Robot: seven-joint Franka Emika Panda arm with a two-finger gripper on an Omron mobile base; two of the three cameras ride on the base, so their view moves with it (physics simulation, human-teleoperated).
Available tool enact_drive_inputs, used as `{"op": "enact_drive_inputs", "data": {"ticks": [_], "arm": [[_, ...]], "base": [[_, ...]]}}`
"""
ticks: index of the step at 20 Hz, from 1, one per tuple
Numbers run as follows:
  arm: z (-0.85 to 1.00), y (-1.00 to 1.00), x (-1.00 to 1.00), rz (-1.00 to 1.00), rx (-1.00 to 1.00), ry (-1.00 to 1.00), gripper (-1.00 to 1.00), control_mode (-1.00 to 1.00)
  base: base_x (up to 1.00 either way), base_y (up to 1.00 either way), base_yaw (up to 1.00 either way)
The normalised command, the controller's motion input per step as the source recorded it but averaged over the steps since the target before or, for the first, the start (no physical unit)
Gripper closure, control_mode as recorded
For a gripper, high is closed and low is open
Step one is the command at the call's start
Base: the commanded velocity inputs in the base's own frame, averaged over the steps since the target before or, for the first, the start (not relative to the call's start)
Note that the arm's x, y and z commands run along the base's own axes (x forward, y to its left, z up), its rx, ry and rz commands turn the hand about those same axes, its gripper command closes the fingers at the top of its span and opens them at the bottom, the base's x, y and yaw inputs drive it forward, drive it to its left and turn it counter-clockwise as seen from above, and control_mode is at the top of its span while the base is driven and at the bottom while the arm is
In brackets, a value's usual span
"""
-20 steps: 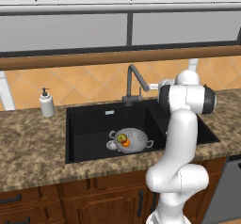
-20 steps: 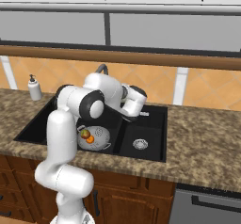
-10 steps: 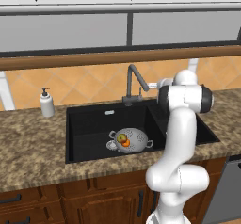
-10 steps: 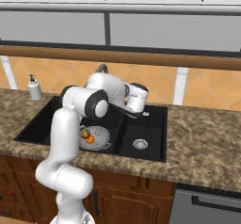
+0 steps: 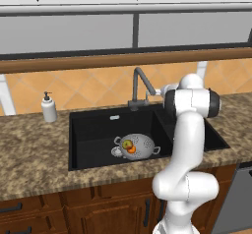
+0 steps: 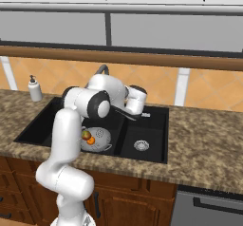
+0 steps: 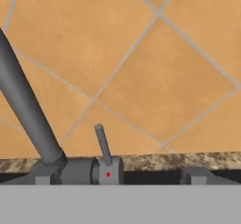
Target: Put the colander in the sink, put the apple, tangerine in the colander, and turn on the sink faucet and pour water over the colander.
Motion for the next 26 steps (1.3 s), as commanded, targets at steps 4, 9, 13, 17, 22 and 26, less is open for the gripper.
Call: {"op": "enact_drive_inputs", "data": {"ticks": [4, 9, 13, 17, 22, 26], "arm": [[-0.33, 0.13, 0.0, 0.0, 0.0, 0.0, -1.0, -1.0], [-0.34, 0.0, 0.01, 0.0, 0.0, -0.01, -1.0, -1.0], [-0.16, 0.0, 0.11, 0.0, 0.0, 0.0, -1.0, -1.0], [0.0, 0.0, 0.14, 0.0, 0.0, -0.03, -1.0, -1.0], [0.0, 0.0, 0.2, 0.0, 0.0, -0.06, -1.0, -1.0], [0.0, 0.03, 0.17, 0.0, 0.0, 0.0, -1.0, -1.0]], "base": [[0.0, 0.0, 0.0], [0.0, 0.0, 0.0], [0.0, 0.0, 0.0], [0.0, 0.0, 0.0], [0.0, 0.0, 0.0], [0.0, 0.0, 0.0]]}}
